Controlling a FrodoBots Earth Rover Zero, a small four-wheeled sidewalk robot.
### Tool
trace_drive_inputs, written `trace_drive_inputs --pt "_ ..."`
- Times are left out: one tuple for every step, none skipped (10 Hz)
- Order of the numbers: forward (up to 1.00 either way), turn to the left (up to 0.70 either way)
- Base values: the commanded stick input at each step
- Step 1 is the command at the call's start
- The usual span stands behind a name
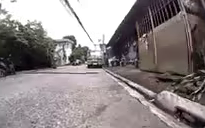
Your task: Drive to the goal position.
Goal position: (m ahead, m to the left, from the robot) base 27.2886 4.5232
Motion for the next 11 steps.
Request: trace_drive_inputs --pt "1.00 0.00" --pt "1.00 0.00" --pt "1.00 0.00" --pt "1.00 0.00" --pt "1.00 0.00" --pt "1.00 0.00" --pt "1.00 0.00" --pt "1.00 0.00" --pt "1.00 0.00" --pt "1.00 0.00" --pt "1.00 0.00"
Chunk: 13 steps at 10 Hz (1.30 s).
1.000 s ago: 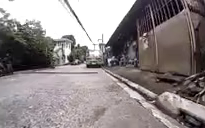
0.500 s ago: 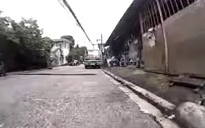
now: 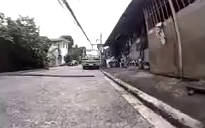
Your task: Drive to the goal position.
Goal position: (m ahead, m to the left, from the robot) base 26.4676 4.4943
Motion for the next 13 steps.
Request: trace_drive_inputs --pt "1.00 0.00" --pt "1.00 0.00" --pt "1.00 0.00" --pt "1.00 0.00" --pt "1.00 0.00" --pt "1.00 0.00" --pt "1.00 0.00" --pt "1.00 0.00" --pt "1.00 0.00" --pt "1.00 0.00" --pt "1.00 0.00" --pt "1.00 0.00" --pt "1.00 0.00"
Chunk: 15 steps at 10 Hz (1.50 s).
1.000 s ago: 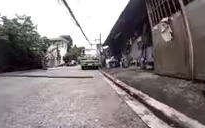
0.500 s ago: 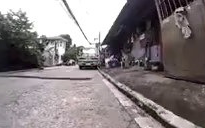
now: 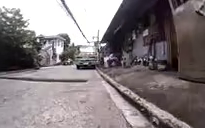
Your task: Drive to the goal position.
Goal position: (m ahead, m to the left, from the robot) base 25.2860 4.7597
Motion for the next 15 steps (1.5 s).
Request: trace_drive_inputs --pt "1.00 0.00" --pt "1.00 0.00" --pt "1.00 0.00" --pt "1.00 0.00" --pt "1.00 0.04" --pt "1.00 0.27" --pt "1.00 0.27" --pt "1.00 0.27" --pt "1.00 0.24" --pt "1.00 0.03" --pt "1.00 0.00" --pt "1.00 0.00" --pt "1.00 0.00" --pt "1.00 0.00" --pt "1.00 0.01"
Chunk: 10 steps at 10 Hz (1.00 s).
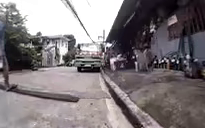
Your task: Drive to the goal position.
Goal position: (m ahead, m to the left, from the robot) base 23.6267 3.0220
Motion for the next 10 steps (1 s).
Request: trace_drive_inputs --pt "1.00 0.14" --pt "1.00 0.18" --pt "1.00 0.00" --pt "1.00 0.00" --pt "1.00 0.00" --pt "1.00 0.11" --pt "1.00 0.27" --pt "1.00 0.27" --pt "1.00 0.27" --pt "1.00 0.27"
